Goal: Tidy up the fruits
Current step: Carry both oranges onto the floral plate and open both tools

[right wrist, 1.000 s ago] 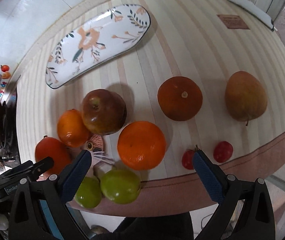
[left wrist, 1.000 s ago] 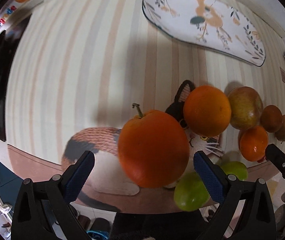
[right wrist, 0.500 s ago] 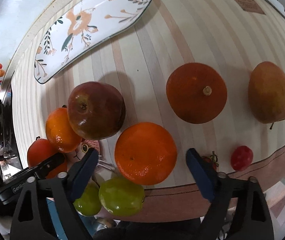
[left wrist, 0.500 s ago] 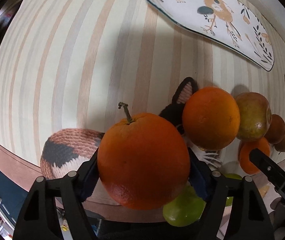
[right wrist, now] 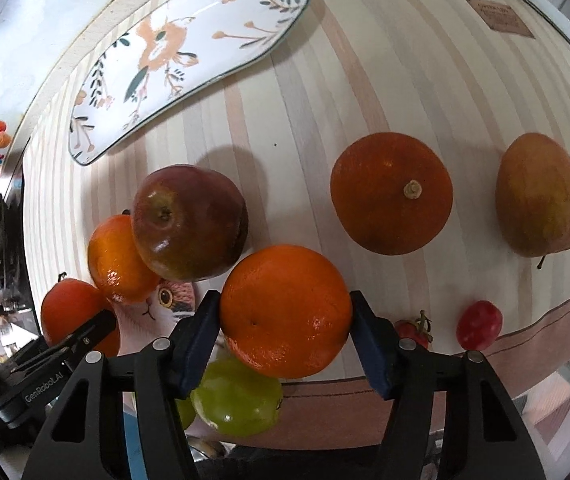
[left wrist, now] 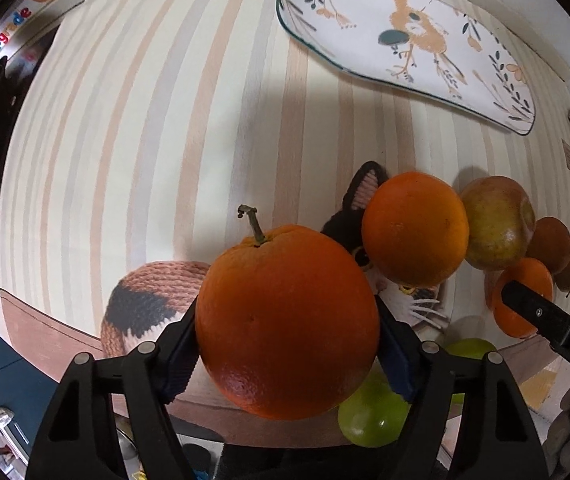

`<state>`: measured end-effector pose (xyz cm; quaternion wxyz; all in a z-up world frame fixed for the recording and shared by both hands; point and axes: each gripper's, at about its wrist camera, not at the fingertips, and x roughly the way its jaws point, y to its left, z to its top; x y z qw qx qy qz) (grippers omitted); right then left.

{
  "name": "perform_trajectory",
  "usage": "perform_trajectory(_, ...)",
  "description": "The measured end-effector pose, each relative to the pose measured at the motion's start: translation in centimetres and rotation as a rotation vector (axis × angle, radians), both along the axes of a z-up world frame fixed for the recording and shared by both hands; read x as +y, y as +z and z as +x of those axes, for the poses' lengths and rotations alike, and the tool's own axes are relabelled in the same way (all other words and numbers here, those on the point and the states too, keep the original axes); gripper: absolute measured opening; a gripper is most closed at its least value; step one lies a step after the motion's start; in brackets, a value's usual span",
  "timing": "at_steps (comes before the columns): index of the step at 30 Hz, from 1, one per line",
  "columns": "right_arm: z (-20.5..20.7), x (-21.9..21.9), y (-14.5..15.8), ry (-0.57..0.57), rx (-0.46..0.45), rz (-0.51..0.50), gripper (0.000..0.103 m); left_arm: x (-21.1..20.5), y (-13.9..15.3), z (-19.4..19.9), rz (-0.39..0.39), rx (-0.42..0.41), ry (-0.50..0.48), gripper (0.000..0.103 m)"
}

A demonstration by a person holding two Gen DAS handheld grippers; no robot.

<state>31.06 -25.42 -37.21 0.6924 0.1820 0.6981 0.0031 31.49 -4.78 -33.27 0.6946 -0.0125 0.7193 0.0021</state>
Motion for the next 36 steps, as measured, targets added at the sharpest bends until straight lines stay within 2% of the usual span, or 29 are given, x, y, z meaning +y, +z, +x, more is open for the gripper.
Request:
perform_trajectory(7,-0.4,0.3,3.2,0.035,-0.056,0.022,0.065,-0.6,3.9,-0.8,-0.026,-0.065,-0.011,0.075)
perform_trajectory(10,-0.1,0.4,5.1,0.036,-0.082,0.059,0.065,-1.3,6.3,0.0,-0.067,-0.097,-0.004,0.075)
perform_trajectory(15,1.9,1.1,9.0,0.069,-0.159,0.098,0.065,-1.3,9.7,4.1,-0.130,-0.161,-0.021,0.075)
perform_trajectory(18,5.0,2.0,10.1,0.088,-0.202,0.115,0.065,-1.8,10.2,7.9,-0.149,-0.179,-0.025,0.075)
perform_trajectory(21,8.2,2.4,9.8,0.103,-0.219,0.117,0.065,-2.0,9.2,11.3,-0.166,-0.163,-0.015,0.075)
perform_trajectory(24,12.1,2.9,8.3,0.134,-0.226,0.088,0.065,-1.7,8.3,14.7,-0.174,-0.137,0.002,0.075)
perform_trajectory(32,20.1,3.0,2.3,0.205,-0.171,0.027,0.065,-2.0,2.5,22.4,-0.188,-0.024,0.036,0.075)
perform_trajectory(36,22.5,3.5,0.9,0.236,-0.165,0.014,0.065,-2.4,-0.2,24.6,-0.210,0.045,0.051,0.075)
